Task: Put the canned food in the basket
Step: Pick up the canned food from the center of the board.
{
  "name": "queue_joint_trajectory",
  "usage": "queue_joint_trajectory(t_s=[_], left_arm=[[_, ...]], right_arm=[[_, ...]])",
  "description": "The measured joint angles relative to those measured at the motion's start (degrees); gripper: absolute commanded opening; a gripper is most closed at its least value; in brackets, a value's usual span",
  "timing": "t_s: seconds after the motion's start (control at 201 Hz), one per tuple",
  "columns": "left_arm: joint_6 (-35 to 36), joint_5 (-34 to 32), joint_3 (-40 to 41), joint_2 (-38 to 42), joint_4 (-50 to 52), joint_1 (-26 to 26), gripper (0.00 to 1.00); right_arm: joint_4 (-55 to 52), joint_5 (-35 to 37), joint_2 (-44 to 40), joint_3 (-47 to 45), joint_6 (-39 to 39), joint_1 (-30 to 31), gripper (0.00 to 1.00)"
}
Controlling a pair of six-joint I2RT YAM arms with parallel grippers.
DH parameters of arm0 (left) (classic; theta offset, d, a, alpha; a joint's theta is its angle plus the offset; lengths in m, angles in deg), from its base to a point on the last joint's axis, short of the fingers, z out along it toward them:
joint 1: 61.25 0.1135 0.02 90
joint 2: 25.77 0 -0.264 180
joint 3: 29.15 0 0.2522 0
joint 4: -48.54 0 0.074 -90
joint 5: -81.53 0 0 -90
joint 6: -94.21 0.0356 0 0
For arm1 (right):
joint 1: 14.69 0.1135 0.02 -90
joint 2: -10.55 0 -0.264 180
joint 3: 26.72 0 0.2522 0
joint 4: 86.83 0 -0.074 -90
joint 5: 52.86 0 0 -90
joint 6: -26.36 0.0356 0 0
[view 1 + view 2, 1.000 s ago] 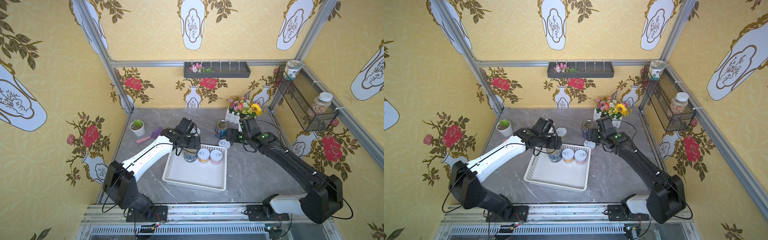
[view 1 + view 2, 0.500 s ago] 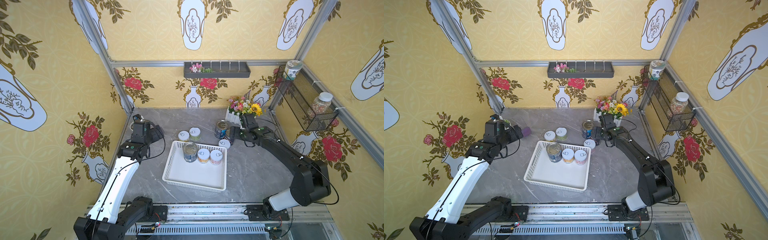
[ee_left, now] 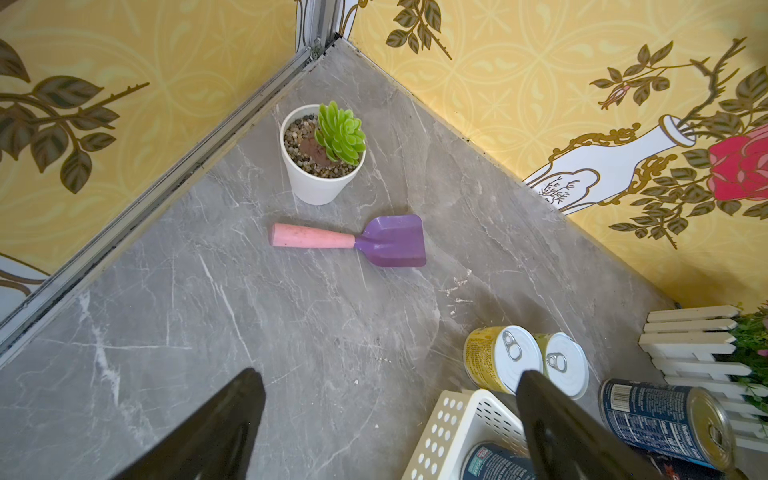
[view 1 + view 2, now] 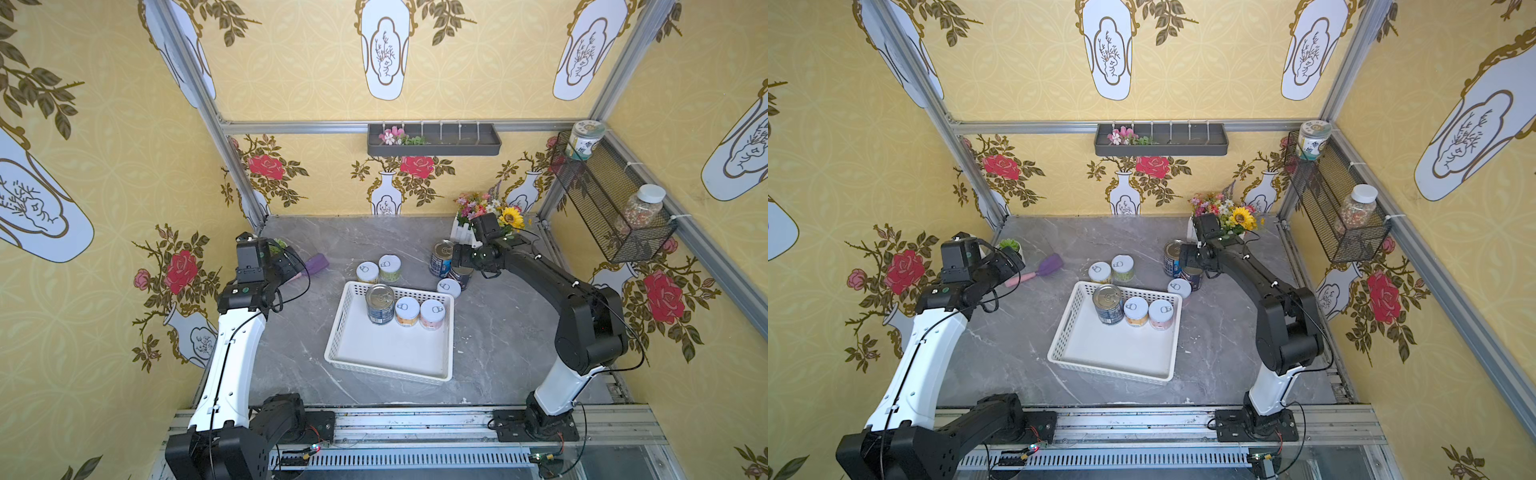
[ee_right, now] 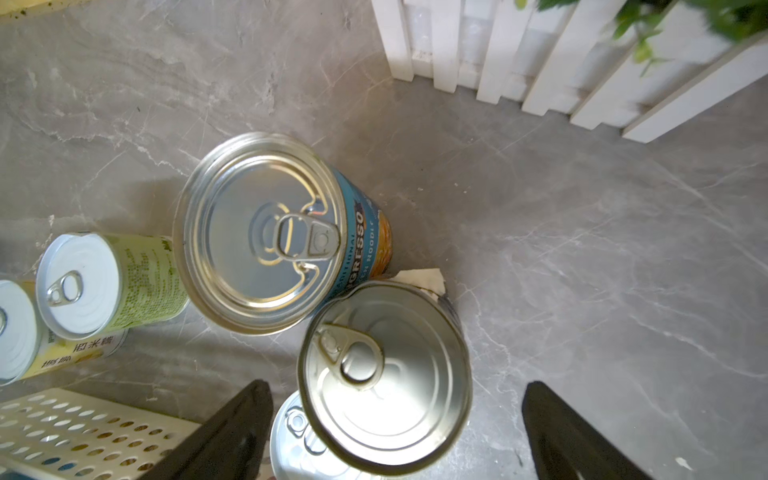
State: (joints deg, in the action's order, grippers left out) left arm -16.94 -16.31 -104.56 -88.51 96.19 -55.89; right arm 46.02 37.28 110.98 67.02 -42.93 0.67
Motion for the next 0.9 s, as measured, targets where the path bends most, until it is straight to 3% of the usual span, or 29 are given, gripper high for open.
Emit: queue_joint_trajectory(t_s=[0.339, 0.418, 0.896], left_arm=[[0.2, 1.5, 0.0, -0.8, 0.0, 0.7, 1.00], [0.2, 1.6, 0.0, -0.9, 0.0, 1.0, 1.00], [0.2, 3.1, 0.0, -0.9, 0.0, 1.2, 1.00]], right_arm=[[-2.1, -2.0, 4.9, 4.0, -0.4, 0.0, 1.00], [-3.1, -2.2, 6.0, 4.8, -0.6, 0.1, 0.92], [-5.9, 1.1, 7.2, 6.6, -1.4, 1.9, 0.77]])
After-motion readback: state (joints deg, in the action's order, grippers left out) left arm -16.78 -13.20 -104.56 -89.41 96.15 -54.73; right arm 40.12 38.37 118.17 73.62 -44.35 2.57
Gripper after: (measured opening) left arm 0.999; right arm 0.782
